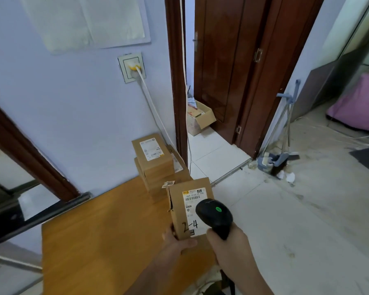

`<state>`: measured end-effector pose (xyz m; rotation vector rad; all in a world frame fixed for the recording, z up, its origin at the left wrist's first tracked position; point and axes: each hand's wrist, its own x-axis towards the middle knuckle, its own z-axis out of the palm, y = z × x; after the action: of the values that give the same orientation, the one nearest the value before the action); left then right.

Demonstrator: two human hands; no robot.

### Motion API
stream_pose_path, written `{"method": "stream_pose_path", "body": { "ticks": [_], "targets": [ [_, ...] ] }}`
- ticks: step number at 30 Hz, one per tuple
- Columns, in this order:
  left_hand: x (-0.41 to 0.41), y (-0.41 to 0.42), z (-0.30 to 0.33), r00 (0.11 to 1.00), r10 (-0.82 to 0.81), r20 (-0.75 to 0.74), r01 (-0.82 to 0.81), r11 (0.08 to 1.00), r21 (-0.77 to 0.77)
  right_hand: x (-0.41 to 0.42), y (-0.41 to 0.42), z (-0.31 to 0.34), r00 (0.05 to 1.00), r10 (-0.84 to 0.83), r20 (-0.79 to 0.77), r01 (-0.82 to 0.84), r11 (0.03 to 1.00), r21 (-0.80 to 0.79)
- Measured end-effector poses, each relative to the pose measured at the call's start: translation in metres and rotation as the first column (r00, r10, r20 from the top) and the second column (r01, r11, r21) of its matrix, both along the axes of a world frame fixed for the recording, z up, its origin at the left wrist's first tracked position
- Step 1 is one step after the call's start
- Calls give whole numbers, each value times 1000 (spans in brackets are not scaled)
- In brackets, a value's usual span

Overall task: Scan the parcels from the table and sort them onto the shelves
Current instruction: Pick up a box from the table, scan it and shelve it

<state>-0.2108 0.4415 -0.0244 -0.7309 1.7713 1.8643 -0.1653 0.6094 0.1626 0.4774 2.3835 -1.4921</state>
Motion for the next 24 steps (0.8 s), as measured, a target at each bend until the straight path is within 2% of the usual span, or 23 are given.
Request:
{"method": "stream_pose_path", "body": {
  "ticks": [3,8,13,24],
  "targets": [
    [8,3,13,997,1,-74,-3,1000,-26,8,1,6,998,38,-49,-36,998,44],
    [34,9,46,985,39,-167,-26,996,80,27,-1,6,992,47,-119,-37,996,79],
    [65,8,58,981,83,-174,-65,992,107,56,-4,11,987,85,-137,-84,996,15],
    [140,-19,68,952,197,-234,-190,980,52,109,-23,21,954,228,-195,-229,973,19]
  ]
}}
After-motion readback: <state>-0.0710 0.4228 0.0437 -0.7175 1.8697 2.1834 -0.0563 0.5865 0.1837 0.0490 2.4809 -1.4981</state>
